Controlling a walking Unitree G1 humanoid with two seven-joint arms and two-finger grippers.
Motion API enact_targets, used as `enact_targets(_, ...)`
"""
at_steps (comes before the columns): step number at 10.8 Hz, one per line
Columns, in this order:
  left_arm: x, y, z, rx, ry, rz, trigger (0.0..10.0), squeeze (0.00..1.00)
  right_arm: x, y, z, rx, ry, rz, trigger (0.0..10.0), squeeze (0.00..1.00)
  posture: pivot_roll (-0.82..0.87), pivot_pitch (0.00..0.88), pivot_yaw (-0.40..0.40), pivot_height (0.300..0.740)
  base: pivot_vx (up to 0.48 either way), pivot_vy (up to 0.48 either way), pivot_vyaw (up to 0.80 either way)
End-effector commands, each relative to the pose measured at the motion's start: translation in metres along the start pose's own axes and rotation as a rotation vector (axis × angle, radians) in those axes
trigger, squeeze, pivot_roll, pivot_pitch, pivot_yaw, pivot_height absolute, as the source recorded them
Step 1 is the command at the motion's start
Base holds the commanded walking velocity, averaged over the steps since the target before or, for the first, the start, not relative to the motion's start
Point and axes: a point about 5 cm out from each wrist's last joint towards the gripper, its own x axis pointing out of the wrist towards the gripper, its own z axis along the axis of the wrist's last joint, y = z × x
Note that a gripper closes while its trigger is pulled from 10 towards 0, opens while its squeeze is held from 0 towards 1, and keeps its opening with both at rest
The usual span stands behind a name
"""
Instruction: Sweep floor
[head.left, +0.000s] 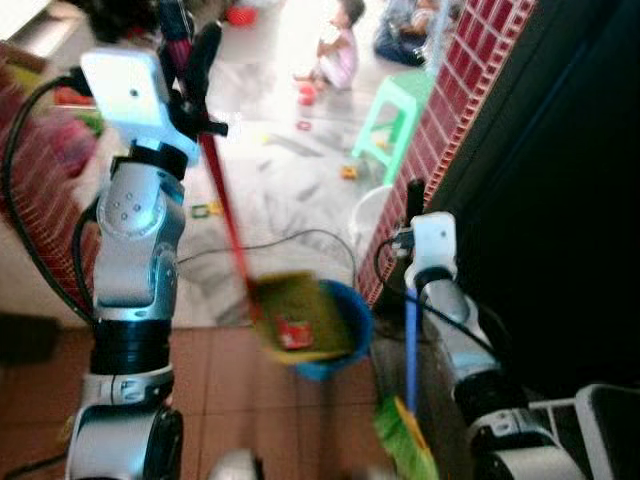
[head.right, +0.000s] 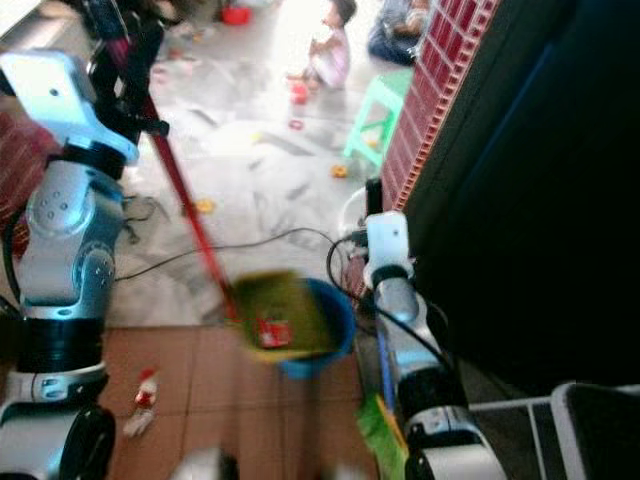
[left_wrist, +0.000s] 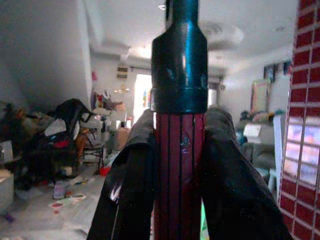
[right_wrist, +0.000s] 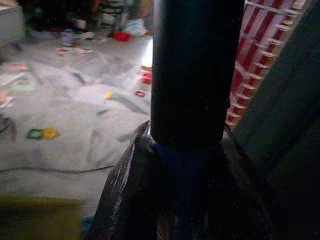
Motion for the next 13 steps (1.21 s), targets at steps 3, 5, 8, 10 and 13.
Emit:
enact_targets(3, 0.005, -0.011, 0.019, 0.031, -0.110, -0.030, 10.0, 0.00, -0.002, -0.014, -0.004, -0.009, 0.014, -0.039, 10.0, 0.00, 0.01, 0.027, -0.068, 0.740, 0.000, 0.000, 0.00)
enact_targets(5, 0.003, -0.017, 0.015, 0.027, -0.110, -0.036, 10.0, 0.00, -0.002, -0.014, -0.004, -0.011, 0.014, -0.040, 10.0, 0.00, 0.01, 0.026, -0.069, 0.740, 0.000, 0.000, 0.00)
enact_targets(8, 0.002, -0.034, 0.004, 0.051, -0.116, -0.098, 10.0, 0.00, -0.001, -0.015, -0.003, -0.010, 0.012, -0.040, 10.0, 0.00, 0.01, 0.025, -0.069, 0.740, 0.000, 0.000, 0.00)
enact_targets(10, 0.000, -0.051, -0.001, 0.094, -0.147, -0.132, 10.0, 0.00, -0.001, -0.015, -0.003, -0.010, 0.011, -0.046, 10.0, 0.00, 0.00, 0.026, -0.063, 0.740, 0.000, 0.000, 0.00)
enact_targets(13, 0.001, -0.087, -0.001, 0.156, -0.245, -0.197, 10.0, 0.00, -0.002, -0.013, -0.003, -0.008, 0.011, -0.048, 10.0, 0.00, -0.01, 0.027, -0.056, 0.740, 0.000, 0.000, 0.00)
